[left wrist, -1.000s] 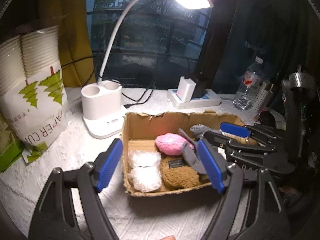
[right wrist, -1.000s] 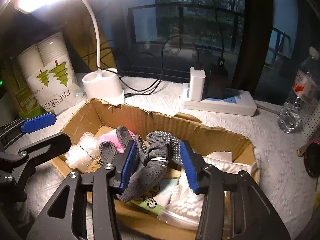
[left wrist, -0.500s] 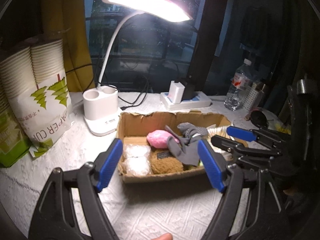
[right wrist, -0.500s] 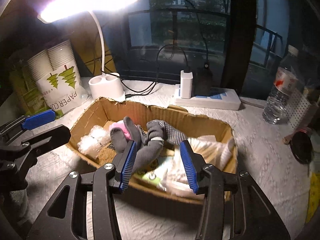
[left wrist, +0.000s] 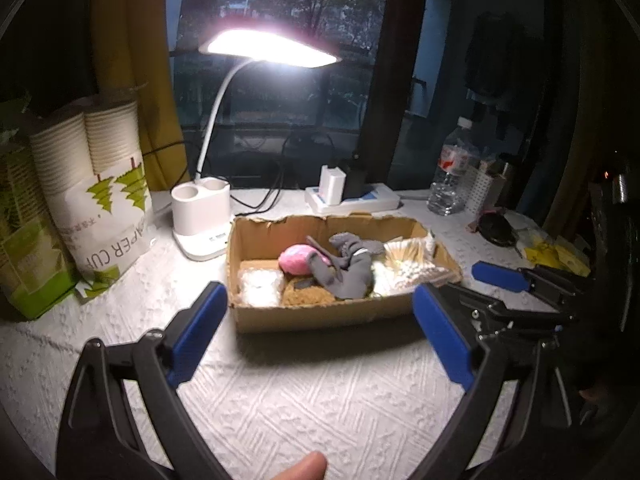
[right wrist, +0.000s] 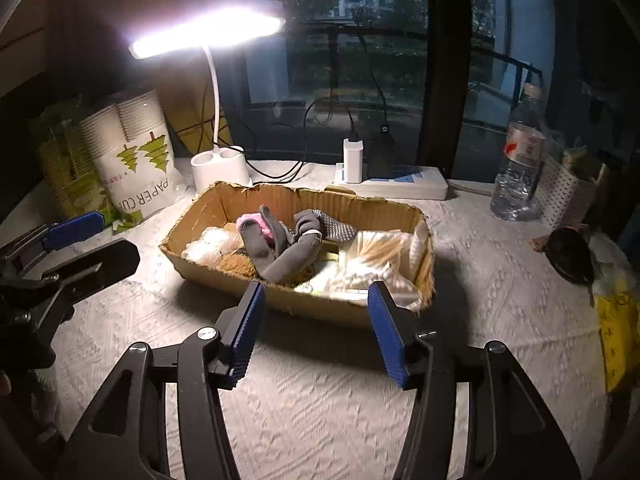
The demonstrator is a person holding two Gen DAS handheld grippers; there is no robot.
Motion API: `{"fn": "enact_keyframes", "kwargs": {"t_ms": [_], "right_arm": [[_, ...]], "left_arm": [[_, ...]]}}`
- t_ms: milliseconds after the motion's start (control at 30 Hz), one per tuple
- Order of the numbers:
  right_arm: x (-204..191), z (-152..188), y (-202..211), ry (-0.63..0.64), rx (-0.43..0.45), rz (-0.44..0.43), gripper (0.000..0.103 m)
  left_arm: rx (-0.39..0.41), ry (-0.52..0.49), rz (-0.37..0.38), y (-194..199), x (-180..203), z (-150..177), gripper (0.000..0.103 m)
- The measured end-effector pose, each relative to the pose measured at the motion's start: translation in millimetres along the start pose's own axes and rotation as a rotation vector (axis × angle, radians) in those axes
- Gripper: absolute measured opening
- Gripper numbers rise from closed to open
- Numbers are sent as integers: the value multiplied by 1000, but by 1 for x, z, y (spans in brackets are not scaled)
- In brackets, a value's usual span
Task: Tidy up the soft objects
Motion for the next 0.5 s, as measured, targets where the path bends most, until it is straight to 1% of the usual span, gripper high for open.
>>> {"fn": "enact_keyframes", "kwargs": {"t_ms": [167,233,333,400,500], "right_arm": [[0,6,27,-13,40,19,58],[0,7,38,-15,59,28,60],[-1,6,56,-17,93,41,71],[-2,4,69,-19,116,46,82],[-2,1,89,-19,159,61,84]], "left_arm": [[35,-5,2,22,7,1,96],[50,-14,2,33,11,0,97],[67,-22,4,44,17,-2,98],[89,-24,5,54,20,-4,98],[120,-32,5,69,24,-8,98]]}}
Point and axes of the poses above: each gripper's, at about its wrist camera, not at the fingertips, and y roughly against the way its jaws point, x to its right, z to its underside, the point moved 5 cm from there along -y, roughly the way its jaws point, and after that the axes turned 5 degrees about -x, right-handed, at the moved point
